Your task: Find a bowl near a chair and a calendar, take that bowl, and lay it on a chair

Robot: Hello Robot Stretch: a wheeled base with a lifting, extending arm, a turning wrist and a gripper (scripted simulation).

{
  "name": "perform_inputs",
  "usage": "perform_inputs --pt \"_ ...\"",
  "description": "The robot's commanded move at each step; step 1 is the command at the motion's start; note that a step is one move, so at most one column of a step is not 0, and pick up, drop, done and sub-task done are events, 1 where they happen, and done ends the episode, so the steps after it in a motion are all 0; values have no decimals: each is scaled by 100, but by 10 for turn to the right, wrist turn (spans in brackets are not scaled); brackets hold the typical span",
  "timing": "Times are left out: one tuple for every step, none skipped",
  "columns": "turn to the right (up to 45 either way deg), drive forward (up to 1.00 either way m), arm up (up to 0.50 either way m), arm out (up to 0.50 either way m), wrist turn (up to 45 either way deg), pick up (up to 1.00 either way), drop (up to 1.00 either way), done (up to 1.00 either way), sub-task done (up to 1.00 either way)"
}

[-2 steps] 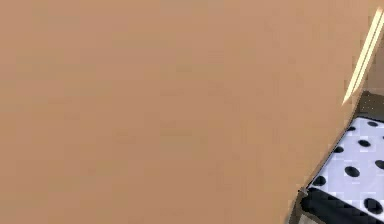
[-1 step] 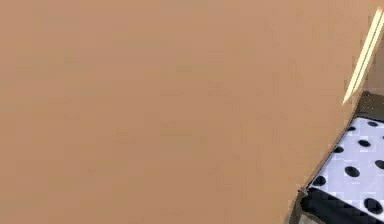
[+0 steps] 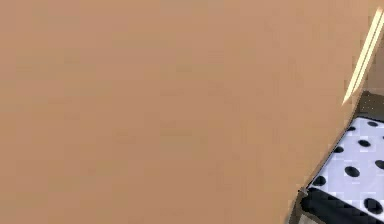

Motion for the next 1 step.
perform_inputs --pt "450 0 0 0 0 0 0 0 0"
